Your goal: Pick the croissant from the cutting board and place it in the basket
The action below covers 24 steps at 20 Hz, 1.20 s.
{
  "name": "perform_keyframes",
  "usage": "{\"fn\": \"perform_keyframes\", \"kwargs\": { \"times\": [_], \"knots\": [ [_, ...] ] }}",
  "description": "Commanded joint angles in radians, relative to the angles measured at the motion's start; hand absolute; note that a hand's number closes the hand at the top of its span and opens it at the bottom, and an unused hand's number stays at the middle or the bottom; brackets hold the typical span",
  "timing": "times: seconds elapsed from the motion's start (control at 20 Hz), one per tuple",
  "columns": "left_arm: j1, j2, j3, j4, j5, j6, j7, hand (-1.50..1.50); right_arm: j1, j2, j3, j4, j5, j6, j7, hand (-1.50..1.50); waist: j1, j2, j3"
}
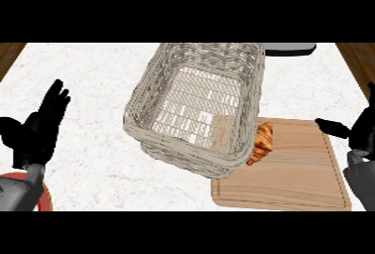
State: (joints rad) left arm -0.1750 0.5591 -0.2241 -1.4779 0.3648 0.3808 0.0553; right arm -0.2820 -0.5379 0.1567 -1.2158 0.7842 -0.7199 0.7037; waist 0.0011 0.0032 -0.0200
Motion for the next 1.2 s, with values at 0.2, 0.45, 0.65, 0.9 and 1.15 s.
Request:
{"fn": "perform_keyframes", "kwargs": {
  "times": [0.2, 0.45, 0.65, 0.9, 1.15],
  "knots": [
    [-0.008, -0.016, -0.024, 0.008, -0.006, -0.009, 0.011, 0.0, -0.071, 0.135, 0.11, 0.026, 0.047, 0.418, 0.436, -1.5, 0.02, -0.013, 0.001],
    [-0.019, -0.007, -0.014, 0.015, -0.004, -0.012, 0.029, 0.0, -0.213, 0.23, 0.155, -0.062, 0.091, 0.632, 0.698, -1.5, 0.007, -0.026, 0.007],
    [-0.01, 0.001, 0.01, 0.045, 0.01, -0.025, 0.031, 0.0, -0.277, 0.344, 0.143, -0.099, 0.151, 0.705, 0.781, -1.5, -0.01, -0.022, 0.011],
    [0.01, -0.007, 0.008, -0.007, -0.012, 0.007, 0.033, 0.0, -0.26, 0.411, 0.084, -0.189, 0.301, 0.764, 0.783, -1.5, -0.029, -0.027, 0.016],
    [0.013, -0.029, 0.01, 0.024, -0.018, -0.008, 0.012, 0.0, -0.17, 0.533, 0.084, -0.243, 0.443, 0.758, 0.784, -1.5, -0.022, -0.013, 0.018]
  ]
}}
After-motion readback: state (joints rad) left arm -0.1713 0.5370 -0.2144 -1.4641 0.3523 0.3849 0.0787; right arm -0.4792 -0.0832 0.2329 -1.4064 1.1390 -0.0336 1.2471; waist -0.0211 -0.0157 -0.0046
